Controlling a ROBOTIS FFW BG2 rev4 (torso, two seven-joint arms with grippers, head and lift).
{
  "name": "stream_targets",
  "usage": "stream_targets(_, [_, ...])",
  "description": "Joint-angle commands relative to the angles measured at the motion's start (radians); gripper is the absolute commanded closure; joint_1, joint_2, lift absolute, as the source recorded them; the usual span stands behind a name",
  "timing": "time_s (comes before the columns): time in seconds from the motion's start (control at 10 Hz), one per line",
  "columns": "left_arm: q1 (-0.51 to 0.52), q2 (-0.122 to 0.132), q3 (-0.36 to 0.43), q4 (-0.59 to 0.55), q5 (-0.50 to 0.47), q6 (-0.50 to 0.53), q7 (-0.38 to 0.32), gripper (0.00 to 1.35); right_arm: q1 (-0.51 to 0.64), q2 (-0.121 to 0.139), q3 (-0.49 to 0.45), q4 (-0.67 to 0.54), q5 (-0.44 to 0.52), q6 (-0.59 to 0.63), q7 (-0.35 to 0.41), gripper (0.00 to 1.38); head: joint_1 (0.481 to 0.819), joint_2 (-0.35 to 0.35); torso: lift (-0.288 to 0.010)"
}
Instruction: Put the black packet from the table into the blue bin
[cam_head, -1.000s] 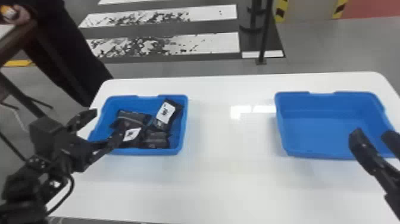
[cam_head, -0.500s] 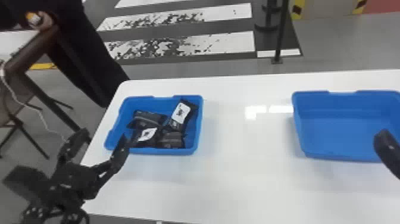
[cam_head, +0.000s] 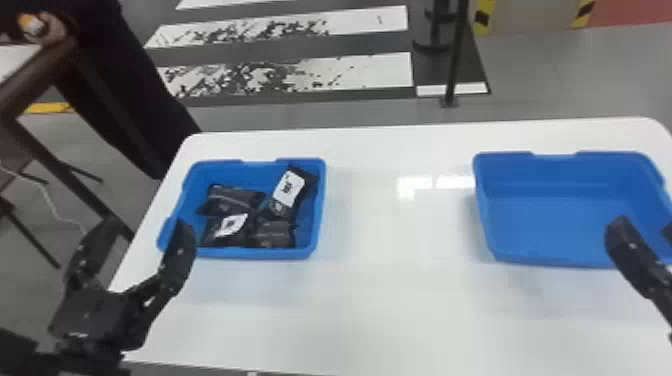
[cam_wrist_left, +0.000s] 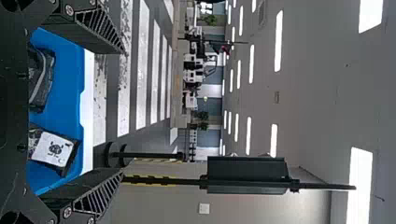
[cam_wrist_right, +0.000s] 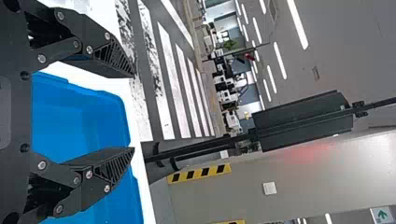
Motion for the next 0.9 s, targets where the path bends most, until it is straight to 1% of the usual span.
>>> stream_targets(0.0, [0.001,0.008,-0.010,0.001,0.009,0.000,0.002,0.13,0.004,0.001,0.002,0.002,0.002,0.000,0.000,0.51,0.695,0.157,-0.110])
stream_targets(0.3, [0.009,0.019,-0.014,-0.004,0.011,-0.007,0.002,0.13,0.011,0.001,0.006,0.004,0.006,0.000,0.000,0.51,0.695,0.152,-0.110])
stream_targets(0.8, [0.011,0.019,-0.014,-0.009,0.027,0.005,0.008,0.13,0.011,0.001,0.006,0.004,0.016,0.000,0.000,0.51,0.695,0.155,-0.110])
